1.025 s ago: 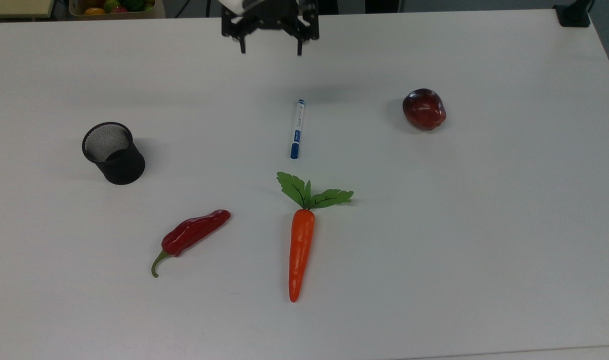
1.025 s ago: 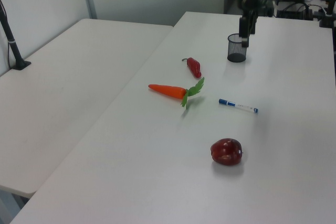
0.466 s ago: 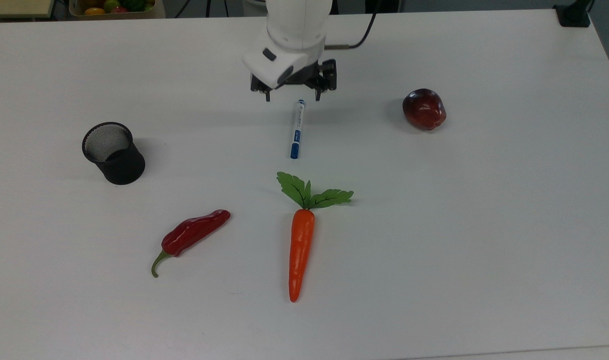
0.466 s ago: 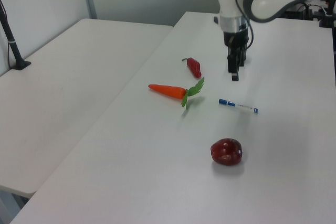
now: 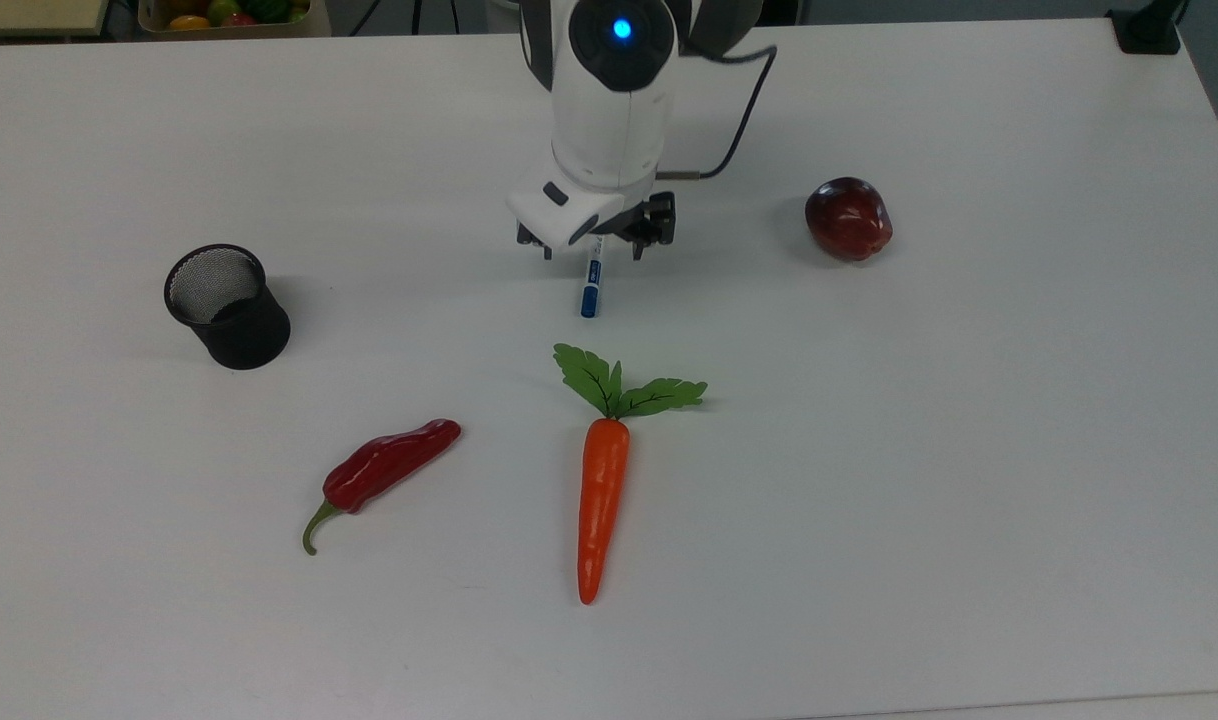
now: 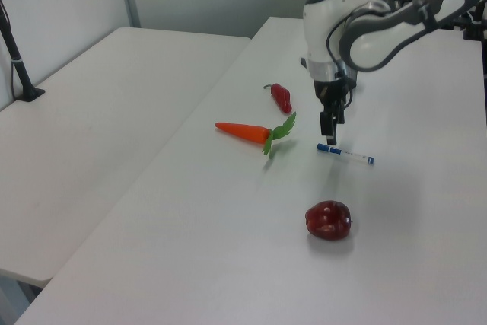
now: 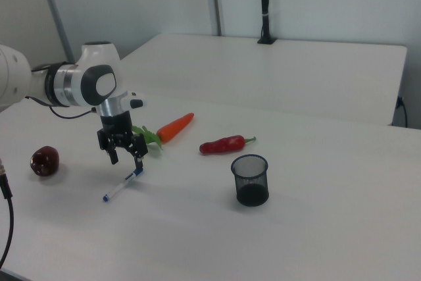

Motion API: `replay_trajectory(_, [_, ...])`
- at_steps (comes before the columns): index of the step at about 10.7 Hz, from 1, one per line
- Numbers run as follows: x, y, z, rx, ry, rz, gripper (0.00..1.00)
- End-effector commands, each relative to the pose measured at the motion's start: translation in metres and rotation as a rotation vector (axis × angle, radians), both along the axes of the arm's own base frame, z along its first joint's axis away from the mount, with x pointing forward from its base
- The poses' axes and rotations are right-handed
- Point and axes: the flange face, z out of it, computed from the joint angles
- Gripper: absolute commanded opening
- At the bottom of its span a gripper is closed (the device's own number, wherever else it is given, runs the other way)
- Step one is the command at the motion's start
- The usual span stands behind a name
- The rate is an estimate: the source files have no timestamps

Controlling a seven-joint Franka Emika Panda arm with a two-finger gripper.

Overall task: Place marker
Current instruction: 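Close the gripper on the marker's blue cap end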

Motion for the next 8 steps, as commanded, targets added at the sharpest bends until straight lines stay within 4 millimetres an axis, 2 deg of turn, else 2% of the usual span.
replay_trajectory(1, [0.003,0.008,-0.022,-0.035,-0.038,-0.029,0.78])
replay_trajectory(2, [0.003,0.009,-0.032,-0.039,-0.026,-0.029,0.65])
replay_trajectory(4, [0.004,0.009,-0.033,-0.036,-0.036,-0.028,0.41])
replay_trajectory(6, [0.004,0.01,-0.041,-0.04,-0.025,-0.025,0.3])
replay_trajectory(8, [0.003,0.014,-0.042,-0.041,-0.026,-0.019,0.23])
